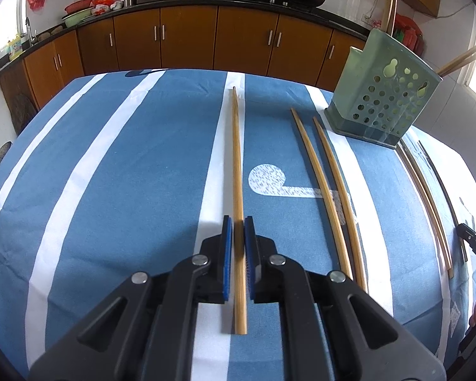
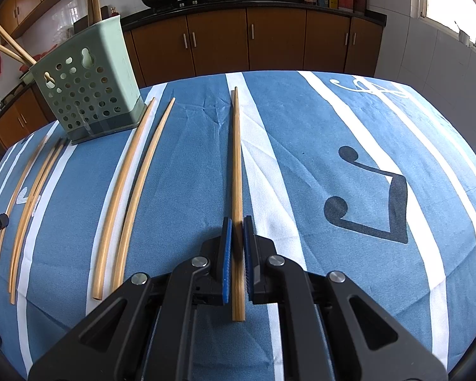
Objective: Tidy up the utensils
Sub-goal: 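Grasp a chopstick with the left gripper while the right gripper grasps another, then lift both held chopsticks and carry them above the green holder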
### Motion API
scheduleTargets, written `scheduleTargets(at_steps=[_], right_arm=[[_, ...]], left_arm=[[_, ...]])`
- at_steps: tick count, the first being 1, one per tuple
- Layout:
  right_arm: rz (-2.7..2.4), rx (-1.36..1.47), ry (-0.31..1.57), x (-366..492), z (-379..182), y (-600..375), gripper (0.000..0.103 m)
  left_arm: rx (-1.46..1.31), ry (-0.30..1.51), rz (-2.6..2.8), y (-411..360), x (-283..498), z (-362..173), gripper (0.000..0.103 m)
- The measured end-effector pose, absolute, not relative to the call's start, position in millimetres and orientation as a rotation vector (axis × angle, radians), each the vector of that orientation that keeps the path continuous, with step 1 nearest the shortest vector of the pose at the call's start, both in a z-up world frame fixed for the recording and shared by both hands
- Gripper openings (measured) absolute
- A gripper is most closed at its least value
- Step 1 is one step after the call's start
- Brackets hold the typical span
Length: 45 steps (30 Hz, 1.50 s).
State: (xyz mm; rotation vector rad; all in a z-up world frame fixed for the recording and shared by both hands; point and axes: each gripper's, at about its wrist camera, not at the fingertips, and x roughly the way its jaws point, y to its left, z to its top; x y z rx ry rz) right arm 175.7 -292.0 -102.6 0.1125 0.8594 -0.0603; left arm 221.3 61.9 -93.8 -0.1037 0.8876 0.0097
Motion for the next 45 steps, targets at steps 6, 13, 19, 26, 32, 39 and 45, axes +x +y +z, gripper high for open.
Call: scheduleTargets(at_steps=[6, 13, 19, 26, 32, 39, 45], right_arm=[[-0.042, 0.117, 0.859, 169.8, -103.0, -293.0, 0.008], [-0.037, 0.118, 0.797, 157.0, -86.5, -297.6, 0.008], [-0.041, 0.154, 0.686, 147.4, -52.6, -308.9, 0.008], [-0.041, 0.186, 0.569, 139.8, -19.3, -314.6, 0.008], [-0.029, 0.204, 0.49, 133.5, 3.8, -316.0, 0.008], [-0.02, 0.191, 0.455, 136.5, 19.3, -313.5, 0.008], [0.003, 0.169, 0.407, 138.4, 46.4, -307.8, 0.008]], left_arm=[[-0.082, 0.891, 0.005, 59.9, 211.8, -93.8, 0.009], [-0.073, 0.896, -0.005, 61.1, 202.5, -86.1, 0.008], [-0.099, 0.794, -0.005, 67.4, 188.4, -50.9, 0.008], [-0.125, 0.64, -0.005, 72.0, 175.0, 0.1, 0.008], [-0.132, 0.539, -0.018, 67.6, 168.3, 33.9, 0.008], [-0.112, 0.492, -0.041, 61.5, 165.6, 54.7, 0.008], [-0.081, 0.462, -0.066, 56.0, 165.4, 71.6, 0.008]])
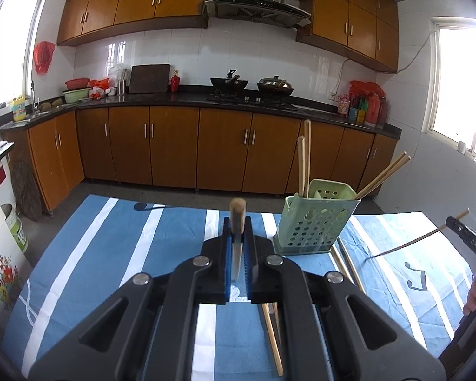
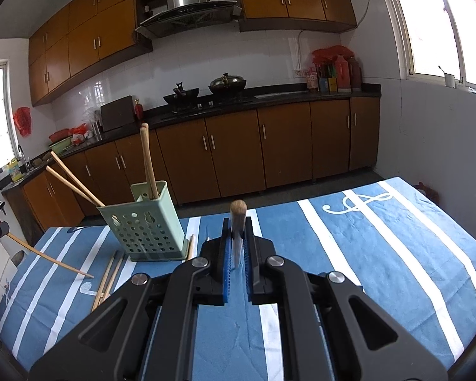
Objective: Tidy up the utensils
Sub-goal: 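Lift both held chopsticks and carry them above the green holder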
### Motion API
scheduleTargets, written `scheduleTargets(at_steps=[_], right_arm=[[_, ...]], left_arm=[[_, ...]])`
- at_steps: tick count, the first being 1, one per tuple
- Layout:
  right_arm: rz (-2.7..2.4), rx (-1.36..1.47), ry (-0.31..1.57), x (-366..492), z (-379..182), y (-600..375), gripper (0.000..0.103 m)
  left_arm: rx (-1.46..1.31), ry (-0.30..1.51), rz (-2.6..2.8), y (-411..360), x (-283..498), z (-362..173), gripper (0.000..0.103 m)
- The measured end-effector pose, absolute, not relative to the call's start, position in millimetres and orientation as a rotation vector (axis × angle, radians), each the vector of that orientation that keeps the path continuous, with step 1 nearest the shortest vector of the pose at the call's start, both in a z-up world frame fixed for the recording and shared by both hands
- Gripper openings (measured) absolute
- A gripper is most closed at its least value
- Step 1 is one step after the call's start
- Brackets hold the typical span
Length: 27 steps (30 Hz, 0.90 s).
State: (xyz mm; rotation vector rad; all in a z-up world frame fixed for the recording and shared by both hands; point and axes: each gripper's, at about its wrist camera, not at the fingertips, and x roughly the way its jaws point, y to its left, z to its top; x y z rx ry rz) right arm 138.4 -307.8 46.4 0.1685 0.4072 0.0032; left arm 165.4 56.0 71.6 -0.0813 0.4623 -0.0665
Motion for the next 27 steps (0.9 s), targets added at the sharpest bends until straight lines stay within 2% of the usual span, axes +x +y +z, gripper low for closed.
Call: scheduleTargets(at_steps=[12, 18, 23, 27], right_arm=[[0.159, 0.192, 0.265, 136.8, 117.3, -281.4, 0.008], [0.204, 0.213, 0.11, 142.9, 157.4, -260.5, 0.008], [0.174, 0.219, 0.047, 171.0, 164.7, -249.1, 0.008], [0.15, 0.223, 0.051, 196.7, 158.7, -242.3, 0.008]], left_arm=[[-0.048, 0.354, -0.171, 25.1, 164.8, 130.5, 0.007], [-0.084, 0.277, -0.209, -3.6, 184.3, 167.3, 0.007], [-0.156, 0.204, -0.194, -22.3, 215.9, 192.5, 0.007], [-0.175, 0.161, -0.149, -30.3, 242.0, 191.7, 0.007]])
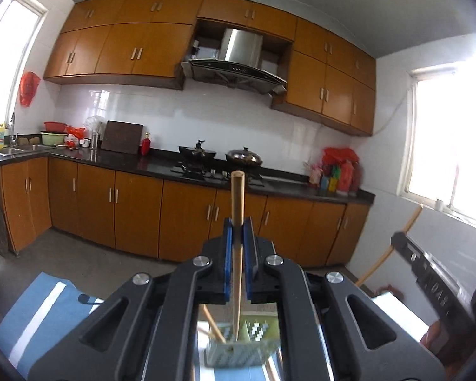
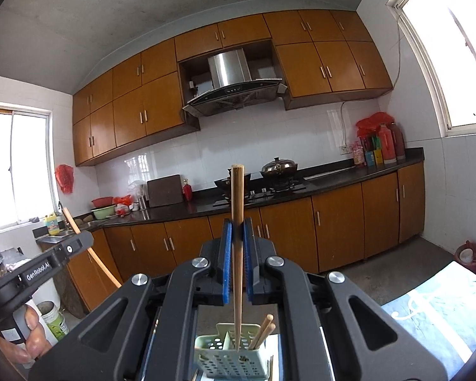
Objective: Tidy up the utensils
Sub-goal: 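Lift both held chopsticks and carry them above the green holder, then drop both chopsticks into the green holder by opening both grippers, then move both open grippers back down to the chopsticks on the cloth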
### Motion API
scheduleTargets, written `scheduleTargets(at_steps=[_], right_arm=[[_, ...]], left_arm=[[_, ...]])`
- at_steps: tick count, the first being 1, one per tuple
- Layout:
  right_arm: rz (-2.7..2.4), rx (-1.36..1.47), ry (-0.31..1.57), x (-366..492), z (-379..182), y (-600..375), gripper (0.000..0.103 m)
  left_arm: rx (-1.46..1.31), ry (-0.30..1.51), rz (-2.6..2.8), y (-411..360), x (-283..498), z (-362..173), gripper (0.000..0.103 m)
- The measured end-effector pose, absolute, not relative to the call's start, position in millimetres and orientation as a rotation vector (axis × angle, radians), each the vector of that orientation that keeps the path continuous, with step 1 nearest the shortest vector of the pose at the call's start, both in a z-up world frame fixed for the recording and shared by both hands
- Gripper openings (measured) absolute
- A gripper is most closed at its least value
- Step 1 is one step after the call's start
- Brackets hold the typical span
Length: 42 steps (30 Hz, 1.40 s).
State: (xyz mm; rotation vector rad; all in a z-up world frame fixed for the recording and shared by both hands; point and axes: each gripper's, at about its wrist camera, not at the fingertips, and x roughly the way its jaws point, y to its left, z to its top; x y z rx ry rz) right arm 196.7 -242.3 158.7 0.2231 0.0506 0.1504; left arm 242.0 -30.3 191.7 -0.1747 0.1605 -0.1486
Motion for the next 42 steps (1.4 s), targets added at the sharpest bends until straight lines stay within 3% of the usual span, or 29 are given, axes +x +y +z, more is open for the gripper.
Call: scheduleTargets(at_steps=[22, 24, 27, 31, 36, 42], right_arm=[[0.137, 0.256, 0.217, 234.4, 111.0, -237.2, 0.009], [0.128, 0.259, 0.21, 226.3, 113.9, -241.7, 0.011], [0.107, 0.258, 0.2, 210.8, 116.3, -251.6, 0.024], [0.071, 0.25, 0.224, 186.7, 110.9, -270.5, 0.026], [0.014, 0.198, 0.377, 167.2, 69.8, -295.3, 0.027], [0.042, 0.138, 0.696, 170.4, -22.0, -289.9, 0.027]], left_arm=[[-0.195, 0.327, -0.121, -30.6, 302.8, 129.2, 0.01], [-0.201, 0.326, -0.119, -26.9, 297.6, 131.9, 0.013], [-0.206, 0.317, -0.115, -19.8, 283.6, 138.9, 0.016], [-0.19, 0.311, -0.104, -7.1, 252.0, 143.6, 0.022], [-0.182, 0.369, -0.085, 18.8, 208.1, 114.5, 0.037], [-0.13, 0.577, -0.03, 45.5, 187.5, 29.9, 0.038]])
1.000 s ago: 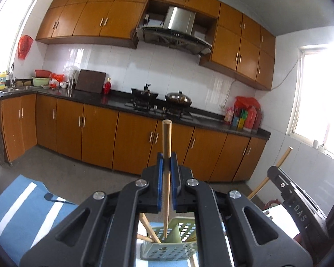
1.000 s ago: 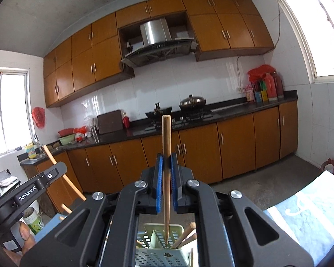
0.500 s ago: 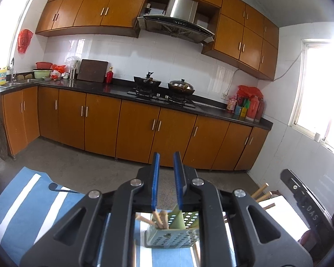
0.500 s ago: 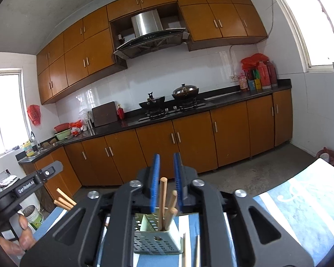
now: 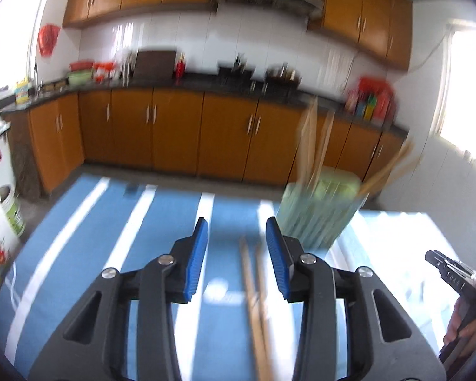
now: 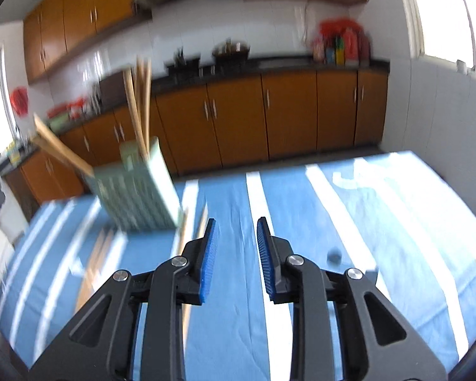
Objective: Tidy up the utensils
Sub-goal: 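Move both open grippers back down to the chopsticks on the cloth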
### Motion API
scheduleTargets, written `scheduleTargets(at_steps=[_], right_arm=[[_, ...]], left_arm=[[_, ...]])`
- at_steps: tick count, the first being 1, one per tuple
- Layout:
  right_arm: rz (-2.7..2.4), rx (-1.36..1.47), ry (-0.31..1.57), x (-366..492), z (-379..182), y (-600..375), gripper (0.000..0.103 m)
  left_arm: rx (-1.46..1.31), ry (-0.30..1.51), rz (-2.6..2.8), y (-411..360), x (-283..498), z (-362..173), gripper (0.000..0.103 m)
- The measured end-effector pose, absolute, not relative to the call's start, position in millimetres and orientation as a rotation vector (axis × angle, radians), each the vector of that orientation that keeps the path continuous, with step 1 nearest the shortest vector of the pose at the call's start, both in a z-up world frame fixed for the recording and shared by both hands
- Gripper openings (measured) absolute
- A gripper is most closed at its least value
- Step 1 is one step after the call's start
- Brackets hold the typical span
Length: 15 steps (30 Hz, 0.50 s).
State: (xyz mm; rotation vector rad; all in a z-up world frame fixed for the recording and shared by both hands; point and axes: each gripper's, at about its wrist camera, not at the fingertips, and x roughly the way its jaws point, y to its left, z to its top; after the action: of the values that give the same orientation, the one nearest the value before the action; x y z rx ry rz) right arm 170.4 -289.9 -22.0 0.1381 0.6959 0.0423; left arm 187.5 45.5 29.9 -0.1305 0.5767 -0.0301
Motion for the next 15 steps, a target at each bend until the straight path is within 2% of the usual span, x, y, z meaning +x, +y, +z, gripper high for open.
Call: scheduleTargets(at_steps=[5, 15], right_arm=[[0.139, 0.148, 0.824, 178.4, -64.9, -259.7, 0.026], [0.152, 0.09, 0.898, 199.0, -95.5, -226.1, 0.025]], left_arm=[[-0.14, 0.735, -0.027, 54.5, 174.6, -29.8, 0.038], [-0.147, 0.786, -0.04, 57.3, 169.2, -49.5, 0.038]])
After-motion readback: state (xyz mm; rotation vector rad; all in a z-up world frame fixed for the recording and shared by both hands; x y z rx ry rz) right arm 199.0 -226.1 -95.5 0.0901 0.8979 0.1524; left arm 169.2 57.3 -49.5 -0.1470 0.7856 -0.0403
